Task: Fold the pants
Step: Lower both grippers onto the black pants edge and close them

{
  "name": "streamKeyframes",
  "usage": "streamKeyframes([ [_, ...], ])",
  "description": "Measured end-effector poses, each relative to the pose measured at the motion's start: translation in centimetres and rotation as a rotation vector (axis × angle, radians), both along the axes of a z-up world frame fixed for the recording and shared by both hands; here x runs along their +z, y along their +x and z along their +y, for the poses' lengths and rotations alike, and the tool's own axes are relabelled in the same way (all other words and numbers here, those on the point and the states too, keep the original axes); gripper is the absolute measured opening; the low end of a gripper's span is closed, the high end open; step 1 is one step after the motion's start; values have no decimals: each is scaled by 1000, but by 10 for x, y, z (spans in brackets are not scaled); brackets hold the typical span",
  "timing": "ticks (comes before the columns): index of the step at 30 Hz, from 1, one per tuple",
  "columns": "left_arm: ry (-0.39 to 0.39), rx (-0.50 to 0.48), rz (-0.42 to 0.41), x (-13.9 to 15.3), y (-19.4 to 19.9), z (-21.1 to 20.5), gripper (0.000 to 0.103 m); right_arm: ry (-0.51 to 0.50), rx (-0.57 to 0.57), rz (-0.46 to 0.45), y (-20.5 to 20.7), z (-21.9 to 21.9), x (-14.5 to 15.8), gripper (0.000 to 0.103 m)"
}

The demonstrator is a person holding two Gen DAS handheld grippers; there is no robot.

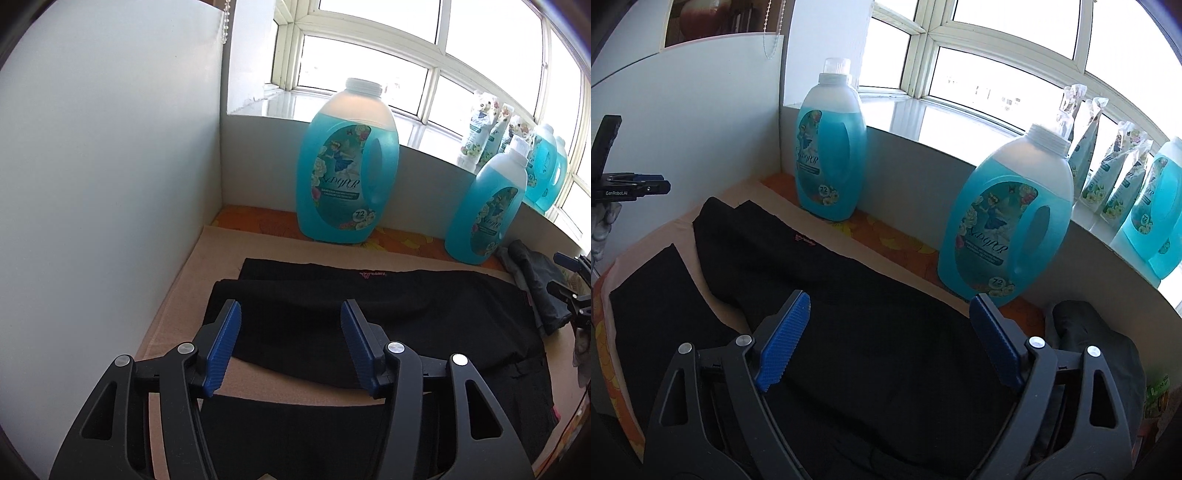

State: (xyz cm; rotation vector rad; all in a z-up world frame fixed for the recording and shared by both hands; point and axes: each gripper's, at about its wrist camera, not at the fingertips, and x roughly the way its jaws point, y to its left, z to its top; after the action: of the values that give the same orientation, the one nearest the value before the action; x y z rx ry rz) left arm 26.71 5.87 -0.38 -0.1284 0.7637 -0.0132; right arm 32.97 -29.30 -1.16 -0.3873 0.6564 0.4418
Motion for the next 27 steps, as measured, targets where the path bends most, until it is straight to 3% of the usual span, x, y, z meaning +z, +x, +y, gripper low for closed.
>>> streamKeyframes([
  [3,-11,14,58,-9,34,9,55,-24,22,29,29,11,-19,77],
  [11,-18,26,217,-52,111,25,55,-42,63,153,91,28,-65,71],
  [15,-43,44,284,-77,142,33,43,-78,110,188,106,41,-82,71],
  [20,-26,55,346,-103,169,35,43,-107,154,231,121,52,-100,71],
  [23,-62,63,374,-116,179,38,43,-123,172,254,130,57,-110,71],
  [27,-6,75,388,-128,185,32,43,-137,193,278,138,62,-120,71],
])
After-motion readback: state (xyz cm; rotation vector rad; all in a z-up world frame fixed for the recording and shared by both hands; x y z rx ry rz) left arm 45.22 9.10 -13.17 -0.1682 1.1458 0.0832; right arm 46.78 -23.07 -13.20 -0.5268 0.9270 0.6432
